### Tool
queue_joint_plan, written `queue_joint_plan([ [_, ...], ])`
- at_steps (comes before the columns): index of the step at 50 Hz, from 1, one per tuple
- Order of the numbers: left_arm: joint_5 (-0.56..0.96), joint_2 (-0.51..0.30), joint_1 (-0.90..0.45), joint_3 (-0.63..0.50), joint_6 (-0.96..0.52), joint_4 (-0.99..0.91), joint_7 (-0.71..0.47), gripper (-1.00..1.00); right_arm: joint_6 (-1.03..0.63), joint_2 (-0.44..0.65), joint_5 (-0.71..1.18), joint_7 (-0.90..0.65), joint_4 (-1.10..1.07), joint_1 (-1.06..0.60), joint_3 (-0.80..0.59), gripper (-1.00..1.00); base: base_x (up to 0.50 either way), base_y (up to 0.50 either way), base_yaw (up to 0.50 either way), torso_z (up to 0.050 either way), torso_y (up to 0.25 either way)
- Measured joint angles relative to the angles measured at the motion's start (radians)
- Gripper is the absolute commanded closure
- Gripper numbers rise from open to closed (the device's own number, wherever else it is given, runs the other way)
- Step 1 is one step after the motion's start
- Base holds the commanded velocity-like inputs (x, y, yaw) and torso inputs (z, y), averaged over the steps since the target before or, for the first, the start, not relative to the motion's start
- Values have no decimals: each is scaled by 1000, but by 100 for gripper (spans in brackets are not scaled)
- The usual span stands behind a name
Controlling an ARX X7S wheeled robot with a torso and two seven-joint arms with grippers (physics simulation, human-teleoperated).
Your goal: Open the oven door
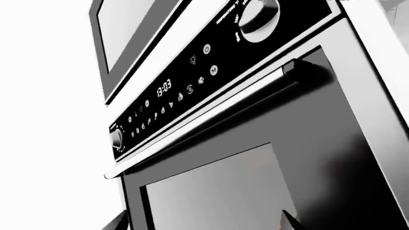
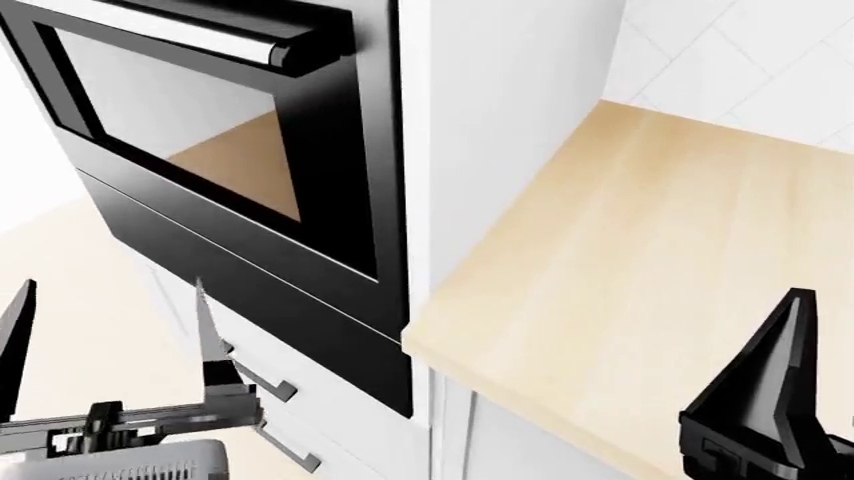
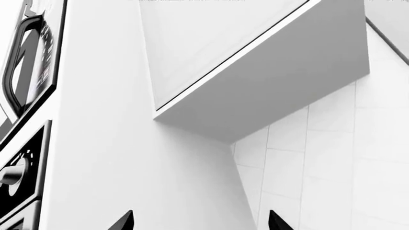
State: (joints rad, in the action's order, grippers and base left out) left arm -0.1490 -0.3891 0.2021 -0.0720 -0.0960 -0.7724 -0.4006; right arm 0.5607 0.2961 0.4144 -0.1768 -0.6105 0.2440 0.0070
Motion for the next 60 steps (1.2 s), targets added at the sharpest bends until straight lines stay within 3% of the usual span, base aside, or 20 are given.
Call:
queue_joint_plan([
  [19,-82,-216,-217,-18,-274,-59,250,-100,8,4,1,-5,-4,-1,-1,-100,0,0,0,0,0],
  [34,-75,-360,-404,-37,-385,-50,446,-100,17,7,-2,-6,-1,1,-4,-100,0,0,0,0,0],
  [45,-76,-384,-530,-73,-402,-2,506,-100,20,9,-4,-7,0,2,-6,-100,0,0,0,0,0],
  [60,-105,-354,-689,-153,-396,96,530,-100,23,14,-4,-9,2,0,-10,-100,0,0,0,0,0],
])
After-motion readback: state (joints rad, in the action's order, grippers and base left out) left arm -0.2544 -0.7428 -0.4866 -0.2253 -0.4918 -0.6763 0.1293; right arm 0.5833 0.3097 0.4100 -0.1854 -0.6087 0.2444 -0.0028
